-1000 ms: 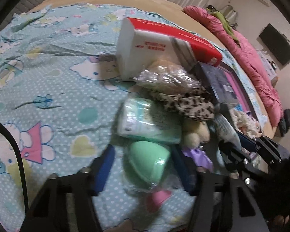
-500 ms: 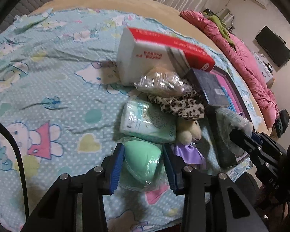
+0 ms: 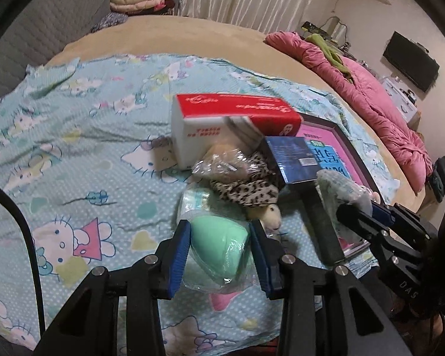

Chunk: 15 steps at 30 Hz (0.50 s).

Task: Organize soft objects
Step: 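Lift and carry the sponge and wrapped pack with both grippers over the tray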

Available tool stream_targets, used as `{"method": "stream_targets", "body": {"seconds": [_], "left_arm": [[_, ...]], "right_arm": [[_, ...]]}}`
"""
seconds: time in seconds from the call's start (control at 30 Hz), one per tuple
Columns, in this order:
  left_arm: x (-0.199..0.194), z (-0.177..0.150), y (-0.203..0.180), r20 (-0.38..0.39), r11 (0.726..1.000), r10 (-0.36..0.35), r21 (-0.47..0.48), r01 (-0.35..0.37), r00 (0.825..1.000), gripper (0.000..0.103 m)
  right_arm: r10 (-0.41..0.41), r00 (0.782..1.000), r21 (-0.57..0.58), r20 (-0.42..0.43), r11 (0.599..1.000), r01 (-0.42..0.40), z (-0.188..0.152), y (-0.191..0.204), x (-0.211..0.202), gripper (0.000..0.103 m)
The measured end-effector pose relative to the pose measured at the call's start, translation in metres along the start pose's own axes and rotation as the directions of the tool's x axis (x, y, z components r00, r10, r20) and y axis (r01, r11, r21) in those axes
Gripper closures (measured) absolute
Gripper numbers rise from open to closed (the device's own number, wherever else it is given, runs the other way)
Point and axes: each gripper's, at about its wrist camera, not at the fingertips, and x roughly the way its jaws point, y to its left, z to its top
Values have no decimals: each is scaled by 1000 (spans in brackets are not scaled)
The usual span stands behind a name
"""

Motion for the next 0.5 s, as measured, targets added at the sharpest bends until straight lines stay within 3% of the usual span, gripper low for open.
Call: {"method": "stream_targets", "body": {"seconds": [0.5], "left_arm": [[-29,12,-56,69,990,48,132,-57,996,62]], "right_arm": [[-28,994,74,107,997,20,15,-14,-44,75]]}}
